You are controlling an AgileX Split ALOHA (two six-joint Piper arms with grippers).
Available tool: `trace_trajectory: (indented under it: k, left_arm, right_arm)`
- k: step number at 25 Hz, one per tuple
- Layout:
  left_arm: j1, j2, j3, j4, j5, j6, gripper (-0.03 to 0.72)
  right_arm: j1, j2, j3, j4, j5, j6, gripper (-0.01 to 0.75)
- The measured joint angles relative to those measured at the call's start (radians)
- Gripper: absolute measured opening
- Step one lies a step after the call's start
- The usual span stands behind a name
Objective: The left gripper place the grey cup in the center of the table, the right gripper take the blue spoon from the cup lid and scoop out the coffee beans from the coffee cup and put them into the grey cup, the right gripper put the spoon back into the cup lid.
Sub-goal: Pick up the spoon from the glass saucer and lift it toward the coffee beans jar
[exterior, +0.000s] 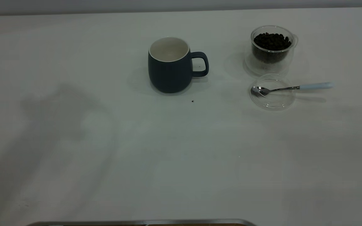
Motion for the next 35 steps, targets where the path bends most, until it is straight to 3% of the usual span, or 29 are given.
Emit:
trace_trajectory:
  k: [5, 11, 22, 29, 35]
  left_arm:
    - [0.000, -0.252, 0.128, -0.119, 0.000, -0.064, 0.551]
    - [0.000, -0.578, 0.461, -0.220, 0.000, -0.132, 0.551]
    - [0.000, -1.059, 1.004, -0.231, 0.000, -0.142, 0.551]
    - [0.000, -1.206, 1.193, -0.253, -0.018, -0.145, 0.551]
    - [0.000, -1.245, 1.264, -0.230, -0.031, -0.139, 0.551]
  right_arm:
    - [0.000, 0.000, 0.000, 0.000, 0.000, 0.000, 0.451]
    - [0.000, 0.000, 0.000, 0.000, 0.000, 0.000, 0.451]
    - [0.000, 0.000, 0.000, 0.000, 0.000, 0.000, 0.451]
    - [0.000, 0.000, 0.000, 0.000, 0.000, 0.000, 0.451]
    - [0.000, 0.000, 0.000, 0.000, 0.000, 0.000, 0.451]
